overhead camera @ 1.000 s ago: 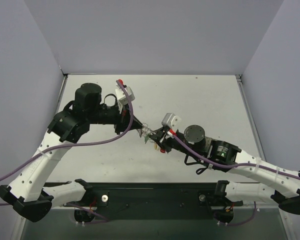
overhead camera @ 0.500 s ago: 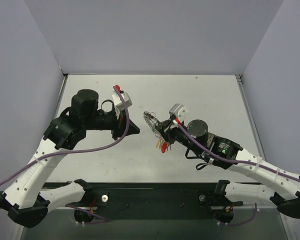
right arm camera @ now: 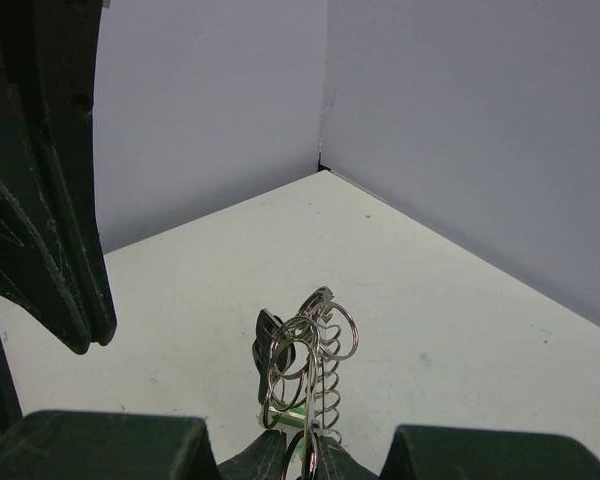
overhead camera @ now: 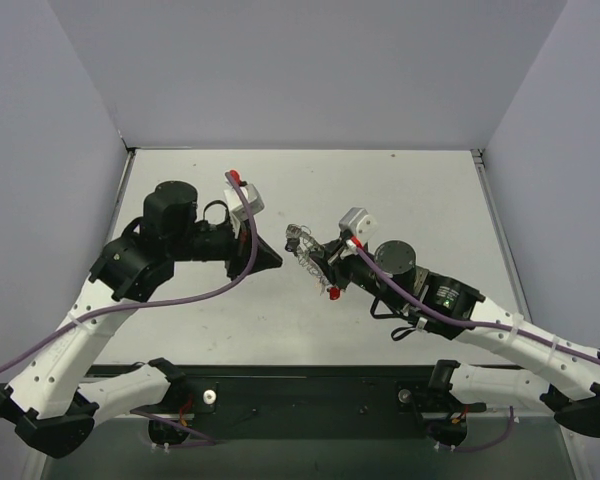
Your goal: Put the keys on the keyring
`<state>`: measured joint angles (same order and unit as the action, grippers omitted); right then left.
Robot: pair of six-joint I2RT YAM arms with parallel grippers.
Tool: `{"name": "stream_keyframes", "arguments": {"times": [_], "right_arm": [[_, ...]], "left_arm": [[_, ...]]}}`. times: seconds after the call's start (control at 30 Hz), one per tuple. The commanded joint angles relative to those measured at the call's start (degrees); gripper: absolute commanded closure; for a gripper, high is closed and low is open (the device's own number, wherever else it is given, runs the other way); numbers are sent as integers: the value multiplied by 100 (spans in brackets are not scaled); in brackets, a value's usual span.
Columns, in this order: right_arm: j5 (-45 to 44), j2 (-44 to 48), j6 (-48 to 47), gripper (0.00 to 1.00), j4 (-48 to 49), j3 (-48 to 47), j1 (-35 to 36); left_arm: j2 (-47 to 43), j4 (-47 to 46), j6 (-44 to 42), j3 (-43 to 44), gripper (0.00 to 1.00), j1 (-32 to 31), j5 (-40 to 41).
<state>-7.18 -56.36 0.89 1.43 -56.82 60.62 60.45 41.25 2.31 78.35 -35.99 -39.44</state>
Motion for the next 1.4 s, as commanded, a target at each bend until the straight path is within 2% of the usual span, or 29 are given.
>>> {"name": "stream_keyframes", "arguments": {"times": [0.0, 0.1, 0.37, 0.7, 0.87, 1.1, 1.37], "right_arm": [[85, 266, -36, 100, 656, 30, -6], [138, 353, -36, 100, 736, 135, -6], [191, 406, -36, 100, 762, 180, -6], [182, 354, -36, 100, 762, 153, -6], [173, 310, -36, 100, 745, 136, -15], [191, 231, -36, 100, 745, 92, -15], [199, 213, -44, 100, 745, 83, -15]], "left_arm": [[20, -688, 130, -30, 69, -31, 33], [20, -864, 68, -170, 52, -40, 251], [-85, -1409, -72, -838, 46, -479, 1201], [-911, -2911, -783, -1910, 43, -1358, 3310], [-1087, -3123, -1197, -2139, 46, -1622, 3829], [-1281, -4019, -1786, -2640, 54, -1903, 3768], [-1158, -4318, -2041, -2649, 71, -1965, 3751]]}}
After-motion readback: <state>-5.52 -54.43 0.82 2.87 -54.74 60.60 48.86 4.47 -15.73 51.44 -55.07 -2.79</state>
